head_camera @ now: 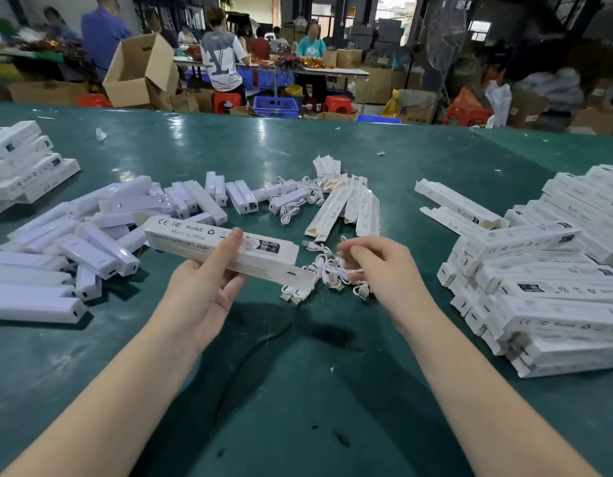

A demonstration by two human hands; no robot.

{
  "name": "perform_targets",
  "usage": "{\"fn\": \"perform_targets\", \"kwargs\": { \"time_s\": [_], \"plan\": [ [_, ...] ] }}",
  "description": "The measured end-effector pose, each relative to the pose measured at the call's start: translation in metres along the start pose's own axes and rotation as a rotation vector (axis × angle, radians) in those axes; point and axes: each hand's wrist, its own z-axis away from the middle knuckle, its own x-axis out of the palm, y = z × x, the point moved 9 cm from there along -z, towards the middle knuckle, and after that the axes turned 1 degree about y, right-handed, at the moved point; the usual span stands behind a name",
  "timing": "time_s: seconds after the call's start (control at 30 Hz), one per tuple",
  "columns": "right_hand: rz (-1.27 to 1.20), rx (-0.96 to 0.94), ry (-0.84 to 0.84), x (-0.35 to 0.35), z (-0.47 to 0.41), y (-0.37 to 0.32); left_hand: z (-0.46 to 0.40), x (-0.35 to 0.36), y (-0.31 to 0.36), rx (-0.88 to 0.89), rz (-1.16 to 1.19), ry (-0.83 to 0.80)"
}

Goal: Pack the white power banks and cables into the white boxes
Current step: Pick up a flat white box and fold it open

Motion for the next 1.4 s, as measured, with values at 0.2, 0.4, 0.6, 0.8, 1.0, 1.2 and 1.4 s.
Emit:
{"fn": "perform_targets", "kwargs": {
  "time_s": [0.2,0.4,0.6,0.8,1.0,1.2,1.4],
  "plan": [
    [0.537,-0.162,0.100,-0.021,-0.011,0.006,-0.004,-0.009,-0.003,-0.037,-0.065,0.034],
    [0.768,-0.172,-0.069,0.008,-0.009,0.018,-0.005,-0.006,-0.007,-0.077,-0.065,-0.008],
    [0.755,-0.152,-0.062,0.006,-0.006,0.014,-0.003,-0.002,-0.005,-0.078,-0.031,-0.021],
    [0.689,-0.103,-0.015,-0.004,-0.006,0.016,-0.004,0.001,-0.003,-0.078,0.011,-0.050],
    [0.653,-0.094,0.058,-0.013,-0.008,0.016,-0.011,-0.004,-0.005,-0.056,-0.034,-0.046],
    [0.715,-0.090,0.069,-0.014,-0.014,0.015,-0.012,-0.009,-0.007,-0.076,-0.040,-0.009],
    [0.161,-0.164,-0.219,0.039,0.006,-0.030,-0.012,-0.009,-0.004,-0.080,0.040,0.023]
  ]
}}
